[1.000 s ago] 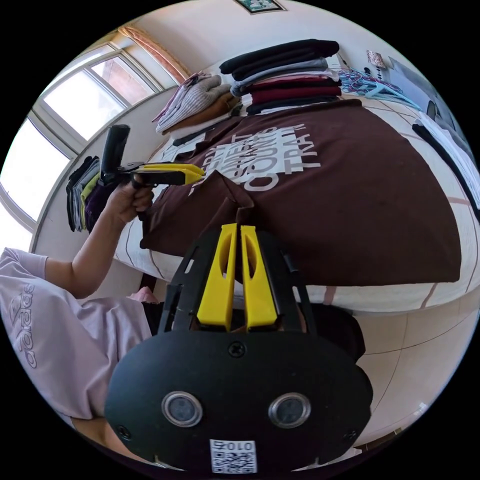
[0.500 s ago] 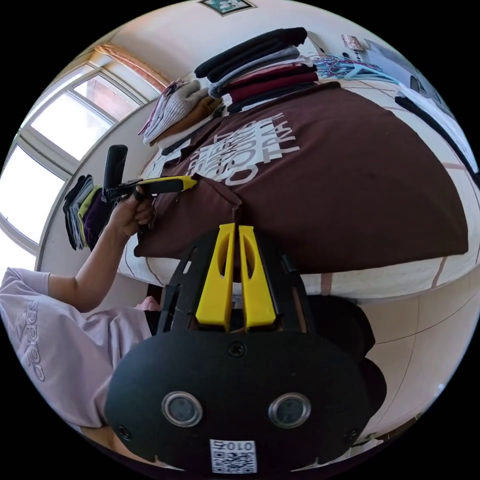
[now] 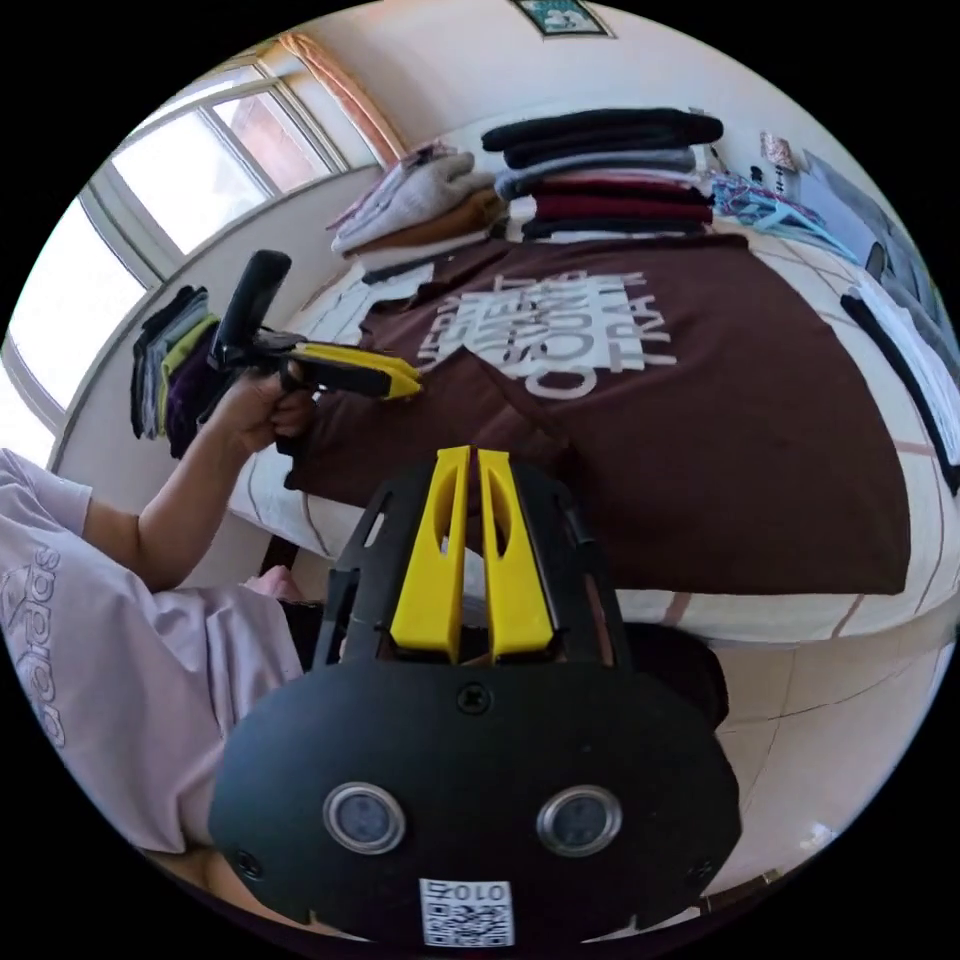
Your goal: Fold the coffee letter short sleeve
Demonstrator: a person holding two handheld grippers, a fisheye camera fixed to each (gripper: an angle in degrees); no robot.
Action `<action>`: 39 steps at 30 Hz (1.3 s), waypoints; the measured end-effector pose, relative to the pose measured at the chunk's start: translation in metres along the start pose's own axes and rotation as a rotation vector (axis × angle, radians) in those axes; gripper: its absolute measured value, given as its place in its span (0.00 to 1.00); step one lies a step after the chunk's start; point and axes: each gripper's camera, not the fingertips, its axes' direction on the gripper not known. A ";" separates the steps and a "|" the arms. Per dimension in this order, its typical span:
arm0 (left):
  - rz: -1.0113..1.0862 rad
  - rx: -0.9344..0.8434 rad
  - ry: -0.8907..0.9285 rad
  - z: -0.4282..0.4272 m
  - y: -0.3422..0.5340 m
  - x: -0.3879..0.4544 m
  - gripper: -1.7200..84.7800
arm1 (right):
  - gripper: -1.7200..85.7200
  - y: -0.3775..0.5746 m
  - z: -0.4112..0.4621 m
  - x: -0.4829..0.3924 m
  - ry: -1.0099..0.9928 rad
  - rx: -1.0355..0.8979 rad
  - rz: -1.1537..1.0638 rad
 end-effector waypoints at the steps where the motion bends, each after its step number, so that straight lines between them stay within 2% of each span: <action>1: -0.003 0.018 0.018 -0.003 -0.001 -0.001 0.09 | 0.04 0.001 0.009 0.001 0.028 -0.030 0.010; 4: -0.016 0.122 0.010 -0.038 -0.008 -0.013 0.10 | 0.04 0.010 0.002 -0.001 0.015 0.010 0.021; 6: -0.085 0.220 -0.023 -0.069 -0.016 -0.041 0.11 | 0.04 0.020 -0.028 -0.014 0.076 0.103 -0.021; 9: -0.273 0.342 -0.190 -0.107 -0.036 -0.113 0.12 | 0.05 0.031 -0.053 -0.020 0.177 0.150 -0.022; 11: -0.417 0.369 -0.412 -0.112 -0.057 -0.167 0.13 | 0.05 0.039 -0.058 -0.019 0.204 0.169 -0.006; 13: -0.480 0.381 -0.435 -0.107 -0.072 -0.196 0.13 | 0.05 0.049 -0.058 -0.017 0.203 0.189 0.011; 17: -0.566 0.287 -0.459 -0.078 -0.104 -0.222 0.13 | 0.05 0.066 -0.048 -0.011 0.228 0.161 0.047; 20: -0.554 0.175 -0.470 -0.048 -0.118 -0.216 0.12 | 0.05 0.072 -0.044 -0.006 0.230 0.149 0.059; 22: -0.535 0.135 -0.451 -0.031 -0.122 -0.212 0.11 | 0.05 0.074 -0.042 -0.004 0.231 0.148 0.068; 25: -0.520 0.116 -0.524 -0.019 -0.128 -0.200 0.07 | 0.05 0.074 -0.036 -0.002 0.233 0.152 0.073; 30: -0.331 0.138 -0.536 -0.022 -0.151 -0.159 0.03 | 0.05 0.078 -0.020 -0.004 0.226 0.129 0.071; 33: -0.069 0.239 -0.619 -0.041 -0.169 -0.083 0.03 | 0.05 0.082 -0.013 -0.006 0.214 0.126 0.070; 35: 0.234 0.313 -0.696 -0.052 -0.177 0.008 0.03 | 0.05 0.083 -0.011 -0.007 0.211 0.123 0.067; 37: 0.450 0.344 -0.647 -0.048 -0.173 0.075 0.04 | 0.05 0.083 -0.010 -0.010 0.213 0.126 0.057; 39: 0.583 0.226 -0.607 -0.018 -0.172 0.125 0.06 | 0.05 0.082 -0.008 -0.015 0.213 0.132 0.044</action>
